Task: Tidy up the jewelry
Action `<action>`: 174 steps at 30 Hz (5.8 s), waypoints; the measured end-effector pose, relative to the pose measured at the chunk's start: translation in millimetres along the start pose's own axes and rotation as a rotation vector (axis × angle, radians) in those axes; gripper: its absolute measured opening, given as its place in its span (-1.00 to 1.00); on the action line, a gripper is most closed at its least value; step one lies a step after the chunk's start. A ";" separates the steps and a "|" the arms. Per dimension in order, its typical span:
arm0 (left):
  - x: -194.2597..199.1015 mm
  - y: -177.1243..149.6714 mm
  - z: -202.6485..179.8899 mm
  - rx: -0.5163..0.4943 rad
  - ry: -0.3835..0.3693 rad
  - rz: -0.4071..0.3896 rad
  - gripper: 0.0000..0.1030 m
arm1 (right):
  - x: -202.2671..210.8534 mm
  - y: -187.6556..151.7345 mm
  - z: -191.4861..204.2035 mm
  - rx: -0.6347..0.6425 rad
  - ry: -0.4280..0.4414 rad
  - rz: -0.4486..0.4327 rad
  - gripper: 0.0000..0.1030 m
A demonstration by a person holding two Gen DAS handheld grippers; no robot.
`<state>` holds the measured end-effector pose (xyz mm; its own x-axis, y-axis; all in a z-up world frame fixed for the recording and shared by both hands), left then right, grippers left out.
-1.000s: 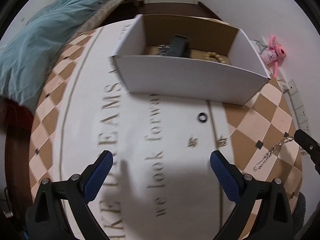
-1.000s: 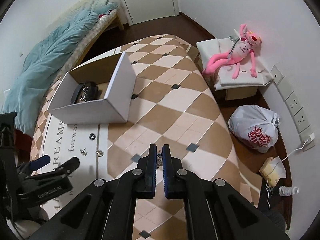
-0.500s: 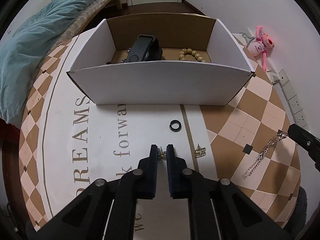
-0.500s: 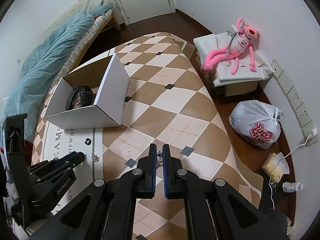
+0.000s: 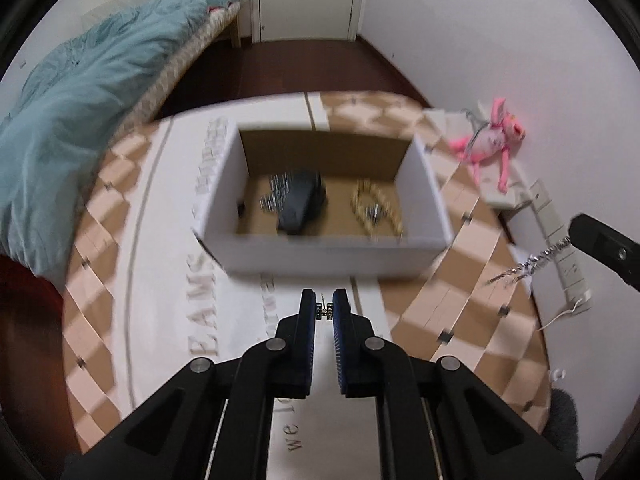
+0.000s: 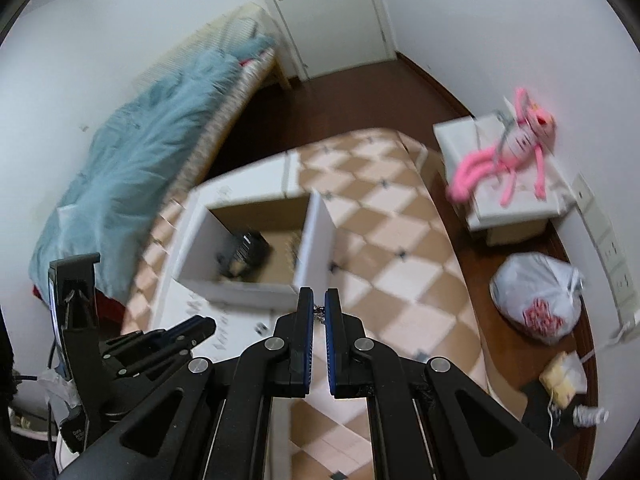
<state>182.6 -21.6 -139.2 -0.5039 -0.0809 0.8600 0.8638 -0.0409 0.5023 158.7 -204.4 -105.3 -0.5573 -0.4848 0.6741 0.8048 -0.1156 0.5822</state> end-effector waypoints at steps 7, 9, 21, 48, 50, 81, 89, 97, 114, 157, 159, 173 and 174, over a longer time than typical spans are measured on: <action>18.7 58.6 29.9 0.025 -0.013 -0.057 -0.88 | 0.1 60.5 36.1 0.082 0.056 -0.040 -0.89; 11.5 73.6 36.8 0.025 -0.013 -0.045 -0.88 | -10.2 72.9 40.6 0.089 0.066 -0.025 -0.89; -59.5 113.5 53.6 -0.015 -0.018 0.110 -0.88 | -99.8 99.6 44.0 0.114 0.019 0.148 -0.89; -51.4 86.4 75.1 0.051 0.241 0.062 0.98 | -134.6 63.8 10.6 0.133 -0.262 0.310 0.91; -49.7 82.5 73.4 0.051 0.238 0.062 0.98 | -133.1 59.1 8.3 0.124 -0.267 0.311 0.91; 19.9 -6.9 71.5 0.089 0.285 -0.024 0.98 | -56.0 -17.5 30.5 0.099 -0.186 0.183 0.91; -38.1 -60.0 81.4 0.083 0.268 0.099 0.98 | -116.3 -83.9 22.8 0.057 -0.146 0.274 0.51; -51.3 -75.2 92.2 0.083 0.291 0.122 0.98 | -142.5 -102.3 35.3 0.096 -0.156 0.254 0.16; -51.0 -64.0 67.2 0.061 0.245 0.096 0.98 | -115.5 -91.7 17.6 0.095 -0.135 0.162 -0.80; 10.6 31.1 2.4 -0.013 -0.016 -0.087 -0.80 | -40.8 -4.0 -5.8 0.015 -0.025 0.011 -0.80; 8.7 50.4 15.8 -0.007 0.000 -0.084 -0.80 | -52.8 14.3 6.4 0.030 0.011 0.020 -0.80; -50.7 102.8 52.5 0.009 0.017 0.089 -0.74 | -157.8 75.1 21.8 -0.038 0.073 0.292 -0.73; -51.5 103.1 54.7 0.016 0.018 0.092 -0.69 | -158.9 76.1 20.5 -0.040 0.068 0.299 -0.64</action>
<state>297.2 32.8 -126.7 -0.4221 -0.1011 0.9009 0.9061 -0.0165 0.4227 304.4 -118.4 -158.7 -0.2804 -0.5595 0.7800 0.9393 0.0074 0.3430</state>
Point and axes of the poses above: each gripper's, at about its wrist camera, not at the fingertips, and x roughly against the way its jaws point, z to its left, y to its top, the point moved 3 cm from there along -x, roughly the way its jaws point, and after that the axes turned 12 degrees about y, right-handed, at the moved point
